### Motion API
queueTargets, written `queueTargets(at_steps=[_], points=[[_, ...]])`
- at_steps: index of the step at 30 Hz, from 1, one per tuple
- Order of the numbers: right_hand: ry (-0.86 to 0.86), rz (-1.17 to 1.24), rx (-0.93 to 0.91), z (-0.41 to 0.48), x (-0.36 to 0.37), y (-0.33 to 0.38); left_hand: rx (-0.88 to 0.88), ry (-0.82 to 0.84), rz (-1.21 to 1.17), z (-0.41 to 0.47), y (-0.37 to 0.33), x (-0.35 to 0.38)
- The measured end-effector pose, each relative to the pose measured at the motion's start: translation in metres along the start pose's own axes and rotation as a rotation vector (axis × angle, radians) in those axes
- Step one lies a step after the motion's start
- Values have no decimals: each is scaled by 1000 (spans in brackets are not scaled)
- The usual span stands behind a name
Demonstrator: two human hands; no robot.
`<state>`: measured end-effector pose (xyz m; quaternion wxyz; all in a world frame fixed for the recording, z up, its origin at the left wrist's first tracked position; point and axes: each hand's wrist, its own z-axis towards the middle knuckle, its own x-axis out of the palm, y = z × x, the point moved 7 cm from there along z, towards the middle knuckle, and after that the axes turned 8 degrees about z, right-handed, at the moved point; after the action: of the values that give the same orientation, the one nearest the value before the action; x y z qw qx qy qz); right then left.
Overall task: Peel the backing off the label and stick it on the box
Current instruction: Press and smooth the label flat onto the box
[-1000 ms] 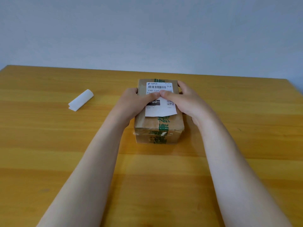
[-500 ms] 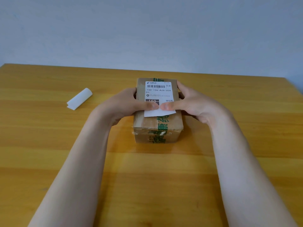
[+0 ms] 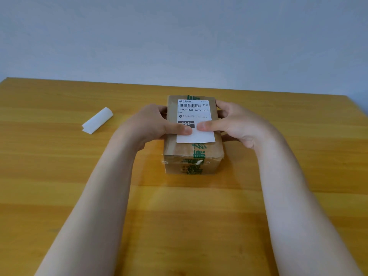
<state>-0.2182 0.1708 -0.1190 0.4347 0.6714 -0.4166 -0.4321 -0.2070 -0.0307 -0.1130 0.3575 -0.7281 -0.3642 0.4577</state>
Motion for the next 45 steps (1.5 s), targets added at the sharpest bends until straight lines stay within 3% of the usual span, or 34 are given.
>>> queueTargets(at_steps=[5,9,12,21,38,41,45], points=[[-187,-60,-77,-6,1,11,17,-232,-22,1,-2,-6],[-263,-61,-73,-5,4,11,36,-289,7,3,-5,3],[-269,-55,-66,-4,5,10,13,-259,-44,4,-2,5],[-51,-47,-46,-3,3,6,47,-38,-50,2,-4,6],[217,1,-102,-3,-4,-7,100,167,-4,-6,-6,10],[190,-13,-68,-2,-3,-9,84,158,-1,-6,-5,9],[-67,-39,-9,-1,-6,-1,26,5,21,-2,-5,9]])
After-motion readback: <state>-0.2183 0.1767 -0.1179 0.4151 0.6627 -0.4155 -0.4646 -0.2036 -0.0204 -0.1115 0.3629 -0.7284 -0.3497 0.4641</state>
